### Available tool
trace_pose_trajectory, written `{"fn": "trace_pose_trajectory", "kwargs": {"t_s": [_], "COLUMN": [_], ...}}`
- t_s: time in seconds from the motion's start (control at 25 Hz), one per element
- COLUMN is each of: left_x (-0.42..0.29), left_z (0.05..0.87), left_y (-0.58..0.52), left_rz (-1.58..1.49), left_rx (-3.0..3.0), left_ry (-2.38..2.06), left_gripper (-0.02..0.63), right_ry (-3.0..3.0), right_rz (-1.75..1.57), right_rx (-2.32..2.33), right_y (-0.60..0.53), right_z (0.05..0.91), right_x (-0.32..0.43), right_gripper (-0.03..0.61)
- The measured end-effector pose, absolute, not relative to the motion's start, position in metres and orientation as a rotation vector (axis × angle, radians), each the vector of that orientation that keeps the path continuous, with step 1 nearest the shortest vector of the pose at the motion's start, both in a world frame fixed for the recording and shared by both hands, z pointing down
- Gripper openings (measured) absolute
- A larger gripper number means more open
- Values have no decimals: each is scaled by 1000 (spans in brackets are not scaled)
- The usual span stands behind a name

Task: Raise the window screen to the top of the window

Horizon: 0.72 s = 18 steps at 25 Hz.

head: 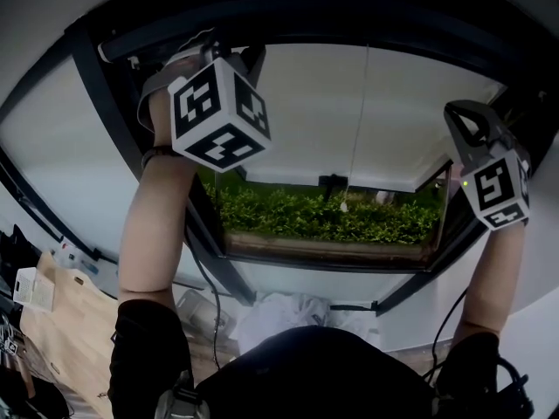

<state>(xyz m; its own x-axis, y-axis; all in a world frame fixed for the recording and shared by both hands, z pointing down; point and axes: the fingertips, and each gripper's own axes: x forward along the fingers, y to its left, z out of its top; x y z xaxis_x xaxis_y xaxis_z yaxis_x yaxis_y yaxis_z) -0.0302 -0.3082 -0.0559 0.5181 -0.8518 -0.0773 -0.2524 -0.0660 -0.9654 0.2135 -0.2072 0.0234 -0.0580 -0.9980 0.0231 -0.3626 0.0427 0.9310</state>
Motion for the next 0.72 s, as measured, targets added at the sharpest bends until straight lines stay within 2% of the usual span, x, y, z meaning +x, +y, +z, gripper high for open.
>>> {"fn": "trace_pose_trajectory", "kwargs": {"t_s": [0.6,0.72], "left_x": [-31,-30], "left_z": [-57,-54], "left_y": [-305,-302], "left_rz": [-556,-525], "left_rx": [-1498,-1528], "left_ry": [1025,1033], "left_gripper": [46,85], "right_ry": [-1573,-1590], "right_rz": [-993,-1002], "right_rx": [1319,1330], "right_y": [-230,-228], "right_z": [72,77], "right_x": [181,175], "right_gripper": [5,5]}}
